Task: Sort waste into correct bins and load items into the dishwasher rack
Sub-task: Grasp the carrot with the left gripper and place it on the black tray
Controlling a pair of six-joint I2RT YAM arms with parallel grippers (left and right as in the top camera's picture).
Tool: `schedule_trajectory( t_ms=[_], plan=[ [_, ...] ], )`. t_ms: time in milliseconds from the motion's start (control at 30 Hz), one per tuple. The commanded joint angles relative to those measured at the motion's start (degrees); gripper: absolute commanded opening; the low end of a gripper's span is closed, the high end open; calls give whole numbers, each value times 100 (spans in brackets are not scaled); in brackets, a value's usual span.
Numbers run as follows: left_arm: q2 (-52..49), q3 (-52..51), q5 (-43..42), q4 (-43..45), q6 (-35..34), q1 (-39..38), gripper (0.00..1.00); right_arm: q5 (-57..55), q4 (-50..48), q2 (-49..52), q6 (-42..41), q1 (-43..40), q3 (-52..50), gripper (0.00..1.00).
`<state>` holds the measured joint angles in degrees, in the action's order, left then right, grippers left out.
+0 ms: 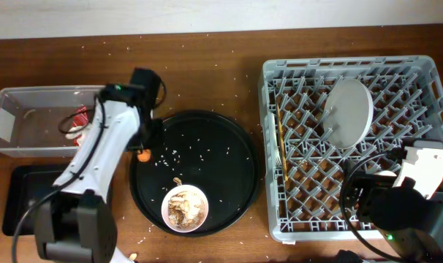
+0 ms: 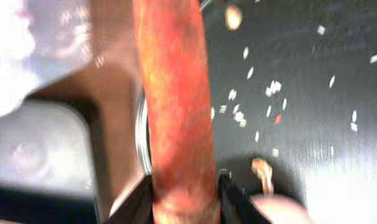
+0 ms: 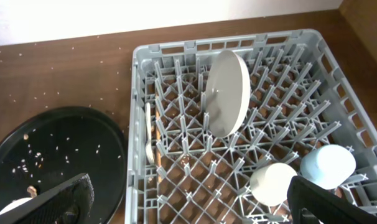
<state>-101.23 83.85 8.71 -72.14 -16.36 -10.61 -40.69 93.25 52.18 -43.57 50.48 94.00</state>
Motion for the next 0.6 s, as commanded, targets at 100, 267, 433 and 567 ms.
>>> schedule_trajectory(
  t_ms=[100,267,433,567],
  plan=[
    [111,-107,-223,-1235,-557,1410,1,-94,0,-2,-68,35,17,99],
    [111,-1113,-501,-120,-1561,3622,14,-94,0,-2,-68,35,17,99],
    [1513,-894,-1176,-35,-964,3311,96,-92,0,-2,-68,35,17,99],
    [2057,-911,-905,-52,-273,992,71,-92,0,-2,-68,35,17,99]
  ],
)
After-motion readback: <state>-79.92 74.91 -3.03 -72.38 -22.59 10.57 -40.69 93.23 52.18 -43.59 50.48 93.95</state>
